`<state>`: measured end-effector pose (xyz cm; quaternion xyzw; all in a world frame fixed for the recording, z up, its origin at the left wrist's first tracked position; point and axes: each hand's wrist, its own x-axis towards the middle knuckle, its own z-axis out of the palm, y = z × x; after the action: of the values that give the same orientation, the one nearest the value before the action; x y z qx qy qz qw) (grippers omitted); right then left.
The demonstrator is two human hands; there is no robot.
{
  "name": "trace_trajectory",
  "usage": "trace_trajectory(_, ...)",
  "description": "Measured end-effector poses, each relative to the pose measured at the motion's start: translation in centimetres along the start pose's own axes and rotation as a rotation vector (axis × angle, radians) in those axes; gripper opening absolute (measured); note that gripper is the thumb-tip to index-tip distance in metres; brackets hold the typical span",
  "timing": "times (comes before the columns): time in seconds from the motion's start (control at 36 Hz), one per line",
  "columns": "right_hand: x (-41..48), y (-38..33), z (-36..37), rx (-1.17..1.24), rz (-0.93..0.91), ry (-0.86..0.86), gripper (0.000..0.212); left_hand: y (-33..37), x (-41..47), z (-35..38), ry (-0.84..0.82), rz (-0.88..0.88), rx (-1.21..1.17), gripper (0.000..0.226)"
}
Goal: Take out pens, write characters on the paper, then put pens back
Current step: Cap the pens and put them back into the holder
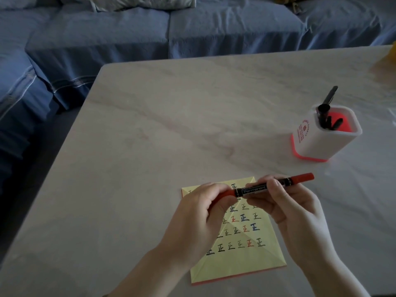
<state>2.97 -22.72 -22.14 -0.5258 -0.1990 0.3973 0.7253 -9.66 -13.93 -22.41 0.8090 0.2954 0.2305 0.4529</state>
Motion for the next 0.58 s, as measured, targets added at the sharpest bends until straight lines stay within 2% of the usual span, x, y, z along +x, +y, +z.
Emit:
trace_trajectory(0.08, -0.1, 0.0, -0.2, 0.011, -0.020, -0.030, 0.048, 0.5, 0.1, 0.0, -0.016, -0.050, -0.067, 0.012)
trace_trajectory(0.19, -0.3, 0.4, -0.6, 0.001, -0.028, -0.051, 0.046, 0.5, 0.6, -0.5, -0.130, -0.273, -0.312, 0.021)
trace_trajectory(0.25, -0.4, 0.8, -0.8, 0.003, -0.022, -0.033, 0.046, 0.3, 0.9, -0.5, -0.175, -0.330, -0.346, 0.021)
trace_trajectory(0.31, -0.4, 1.0, -0.9, 0.043, -0.014, -0.002, 0.045, 0.4, 1.1, -0.2, -0.166, -0.265, -0.297, 0.018)
trace_trajectory(0.39, -0.2, 1.0, -1.2, 0.160, 0.010, 0.039, 0.042, 0.7, 1.4, 0.7, -0.079, -0.040, -0.088, 0.014)
trace_trajectory(0.47, 0.3, 0.7, -1.6, 0.197, 0.017, 0.072, 0.045, 0.5, 2.2, 1.5, -0.004, 0.172, 0.129, 0.021)
trace_trajectory(0.53, 0.7, 0.2, -2.0, 0.206, 0.014, 0.102, 0.046, 0.3, 2.7, 2.3, 0.020, 0.248, 0.211, 0.026)
trace_trajectory(0.58, 1.1, -0.5, -2.5, 0.196, 0.015, 0.133, 0.035, 0.4, 3.3, 3.2, 0.034, 0.267, 0.228, 0.026)
